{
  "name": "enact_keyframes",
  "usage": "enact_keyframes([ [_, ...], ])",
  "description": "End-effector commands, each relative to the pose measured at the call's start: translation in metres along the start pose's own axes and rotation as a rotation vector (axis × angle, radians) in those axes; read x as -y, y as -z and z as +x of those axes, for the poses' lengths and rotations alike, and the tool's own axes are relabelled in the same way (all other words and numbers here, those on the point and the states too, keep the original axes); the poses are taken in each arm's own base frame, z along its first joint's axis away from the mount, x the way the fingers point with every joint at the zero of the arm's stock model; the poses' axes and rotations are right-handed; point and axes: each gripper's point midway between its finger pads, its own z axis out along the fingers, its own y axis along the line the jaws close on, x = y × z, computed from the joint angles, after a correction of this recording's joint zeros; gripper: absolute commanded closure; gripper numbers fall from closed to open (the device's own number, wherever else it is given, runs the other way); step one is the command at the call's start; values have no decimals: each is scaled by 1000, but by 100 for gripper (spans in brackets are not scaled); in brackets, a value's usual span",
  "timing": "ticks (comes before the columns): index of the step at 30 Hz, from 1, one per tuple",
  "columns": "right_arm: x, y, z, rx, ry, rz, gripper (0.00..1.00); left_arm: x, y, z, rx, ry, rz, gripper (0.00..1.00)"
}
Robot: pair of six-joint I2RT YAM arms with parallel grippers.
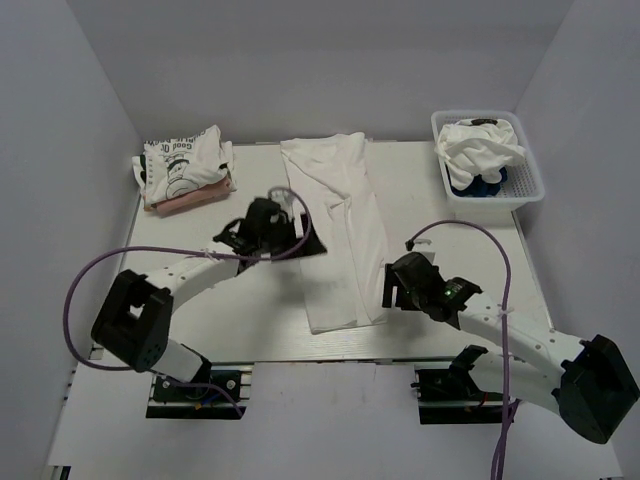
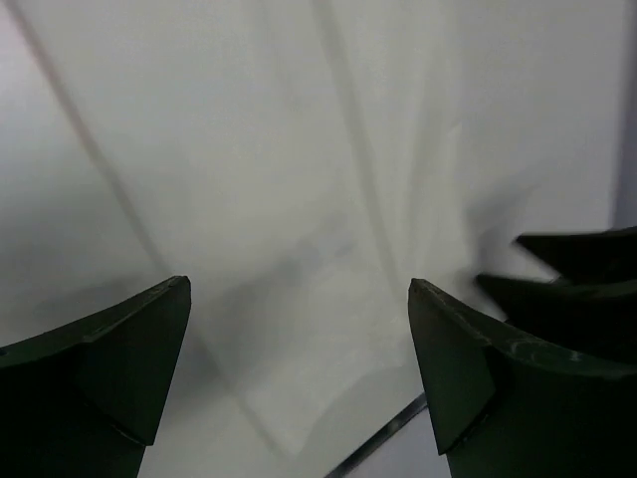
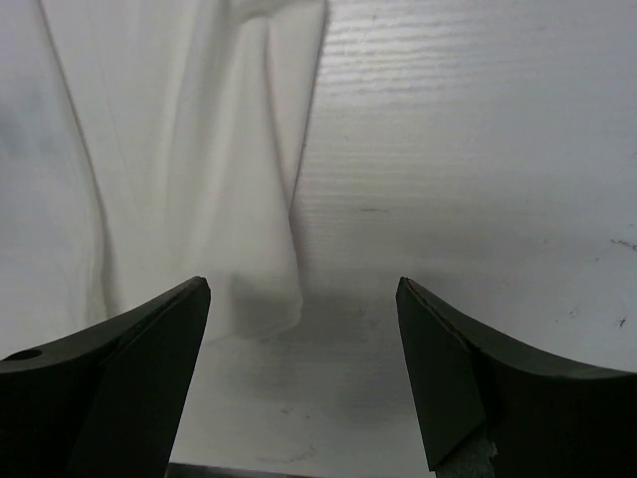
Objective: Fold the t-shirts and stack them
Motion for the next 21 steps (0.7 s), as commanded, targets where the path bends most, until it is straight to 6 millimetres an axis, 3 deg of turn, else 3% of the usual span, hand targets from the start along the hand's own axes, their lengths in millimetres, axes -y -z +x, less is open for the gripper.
enact_keyframes([
  [1,-7,4,23,-82,115,-122,19,-29,6,95,-251,90,-91,0],
  [3,-14,5,34,-124,142,-173,19,-26,10,127,-346,80,-93,0],
  [7,-3,-3,45,-171,107,-98,25,-25,17,158,-431,68,-150,0],
  [16,-8,-10,48,-155,99,-128,42,-38,14,180,-452,58,-253,0],
  [21,-20,-3,48,-164,97,-200,42,-41,6,181,-456,48,-276,0],
])
